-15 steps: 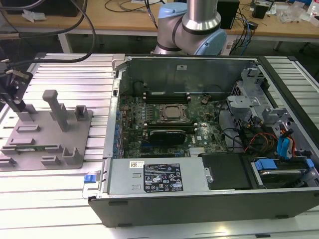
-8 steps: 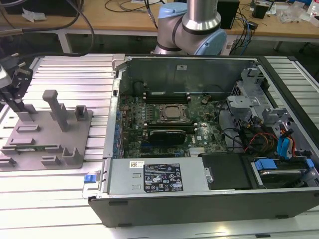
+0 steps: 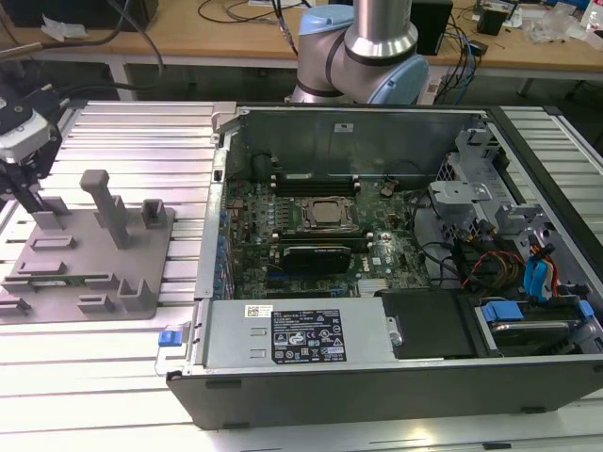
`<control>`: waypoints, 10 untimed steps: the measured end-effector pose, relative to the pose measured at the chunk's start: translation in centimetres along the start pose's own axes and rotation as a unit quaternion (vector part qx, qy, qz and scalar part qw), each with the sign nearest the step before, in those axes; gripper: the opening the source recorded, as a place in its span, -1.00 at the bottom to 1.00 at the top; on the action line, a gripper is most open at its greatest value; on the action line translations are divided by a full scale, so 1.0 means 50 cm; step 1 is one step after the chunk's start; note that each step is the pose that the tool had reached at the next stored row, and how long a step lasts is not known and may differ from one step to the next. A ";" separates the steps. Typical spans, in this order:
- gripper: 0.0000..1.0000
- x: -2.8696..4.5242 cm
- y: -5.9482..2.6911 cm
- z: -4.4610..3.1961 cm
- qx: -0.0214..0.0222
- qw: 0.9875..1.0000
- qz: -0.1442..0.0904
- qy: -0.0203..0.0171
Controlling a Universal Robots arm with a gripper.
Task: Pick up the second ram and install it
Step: 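Pick up the second ram and move it above second insertion slot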
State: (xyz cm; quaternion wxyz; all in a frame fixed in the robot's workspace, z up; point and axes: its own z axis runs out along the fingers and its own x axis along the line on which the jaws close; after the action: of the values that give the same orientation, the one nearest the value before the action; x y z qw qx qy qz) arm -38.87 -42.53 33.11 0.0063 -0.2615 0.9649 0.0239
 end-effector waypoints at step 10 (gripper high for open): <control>-0.84 0.000 0.000 0.001 -0.004 0.987 -0.159 0.007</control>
State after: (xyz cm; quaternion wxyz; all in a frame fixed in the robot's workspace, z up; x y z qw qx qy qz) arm -38.87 -42.52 33.04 0.0024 -0.4113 0.9112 0.0245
